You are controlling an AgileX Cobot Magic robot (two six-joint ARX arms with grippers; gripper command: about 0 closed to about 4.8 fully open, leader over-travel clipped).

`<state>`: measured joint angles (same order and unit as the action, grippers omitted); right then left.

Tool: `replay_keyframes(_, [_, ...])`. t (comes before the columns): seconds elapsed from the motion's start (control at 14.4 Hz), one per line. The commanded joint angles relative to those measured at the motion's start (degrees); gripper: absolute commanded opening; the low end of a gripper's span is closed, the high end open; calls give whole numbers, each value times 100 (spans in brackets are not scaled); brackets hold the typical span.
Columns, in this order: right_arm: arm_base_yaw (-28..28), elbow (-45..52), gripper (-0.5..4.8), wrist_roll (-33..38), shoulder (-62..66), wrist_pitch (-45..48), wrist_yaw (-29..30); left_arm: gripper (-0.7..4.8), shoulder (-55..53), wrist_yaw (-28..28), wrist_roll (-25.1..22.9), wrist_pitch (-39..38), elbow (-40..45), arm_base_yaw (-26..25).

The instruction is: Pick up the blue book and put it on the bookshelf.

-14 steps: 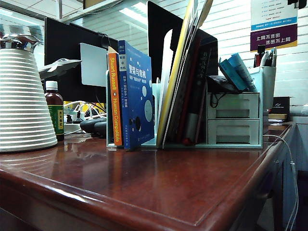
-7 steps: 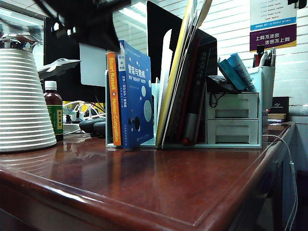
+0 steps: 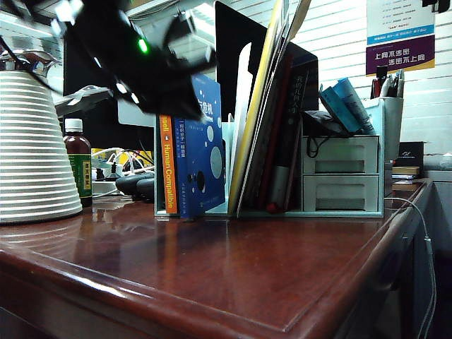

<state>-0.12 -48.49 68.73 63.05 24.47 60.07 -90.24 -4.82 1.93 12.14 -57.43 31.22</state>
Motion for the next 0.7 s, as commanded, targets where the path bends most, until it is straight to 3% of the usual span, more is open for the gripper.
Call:
replay_keyframes(0.07, [7,-33,479,7,-22,59,28,-8,-474,-262,-199,1010,-37,-129])
replay_keyframes(0.35, [7,-33,479,4,-22,48,22,-8,-992,-896,-188,2033,-105,-538])
replay_keyframes(0.56, [7,-33,479,0,-17,-4,7,-8,-1154,-1005,44,1998,-391,-719])
replay_keyframes(0.7, [7,-33,479,0,-17,-20,4,-8,-1154,-1410,52,2006,-601,-691])
